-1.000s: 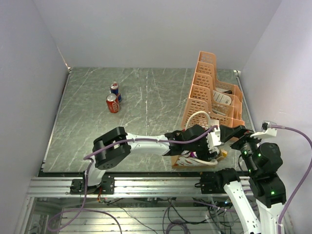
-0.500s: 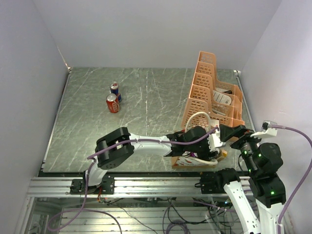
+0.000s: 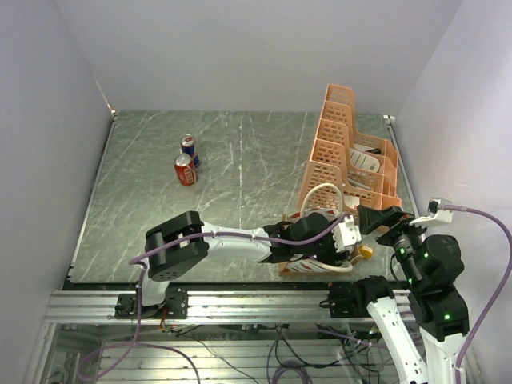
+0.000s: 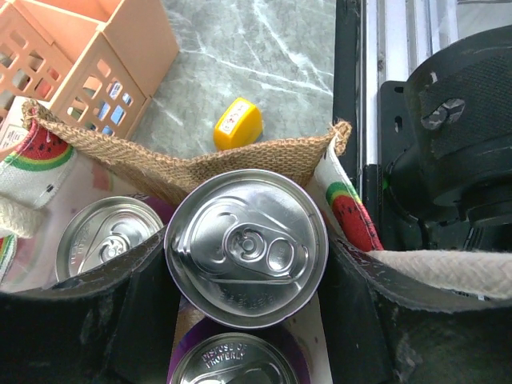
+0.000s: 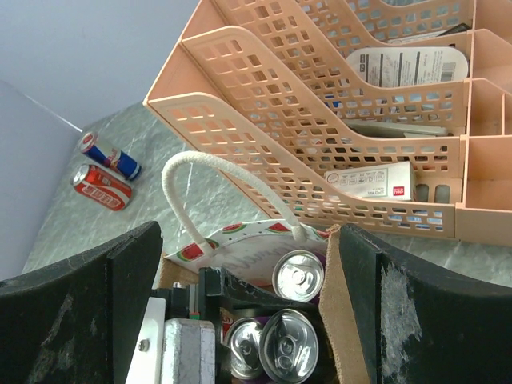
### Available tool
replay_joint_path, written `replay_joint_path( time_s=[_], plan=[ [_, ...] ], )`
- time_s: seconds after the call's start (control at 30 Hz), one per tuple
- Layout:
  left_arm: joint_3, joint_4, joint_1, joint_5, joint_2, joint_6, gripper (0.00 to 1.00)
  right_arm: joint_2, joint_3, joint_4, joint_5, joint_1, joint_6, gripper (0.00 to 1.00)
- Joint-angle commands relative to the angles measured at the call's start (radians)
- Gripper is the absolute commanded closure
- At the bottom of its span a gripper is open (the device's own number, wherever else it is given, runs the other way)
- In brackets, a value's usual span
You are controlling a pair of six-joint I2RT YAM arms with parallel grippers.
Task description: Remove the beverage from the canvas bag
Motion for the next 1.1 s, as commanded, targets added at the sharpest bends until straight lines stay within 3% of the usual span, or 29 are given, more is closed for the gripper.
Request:
replay_joint_path(
  time_s=[0.0,0.43,0.83,1.07],
  plan=[
    [-0.007,0.124,0.005,-0.058,-0.093,0.005,0.88,-0.017,-0.003,-0.007,0.009,-0.006,0.012,0.08],
    [0.037,0.068,0.011,-0.089,-0.170,-0.038,0.93,-0.020,-0.004,-0.011,0.021,-0.010,0.019,0.08],
    [0.099,-0.132,0.024,-0.231,-0.375,-0.059,0.93,-0.021,-0.006,-0.010,0.018,-0.012,0.019,0.08],
    [0.147,-0.315,0.052,-0.409,-0.506,-0.153,0.93,-0.020,-0.006,-0.008,0.011,-0.015,0.015,0.08]
  ],
)
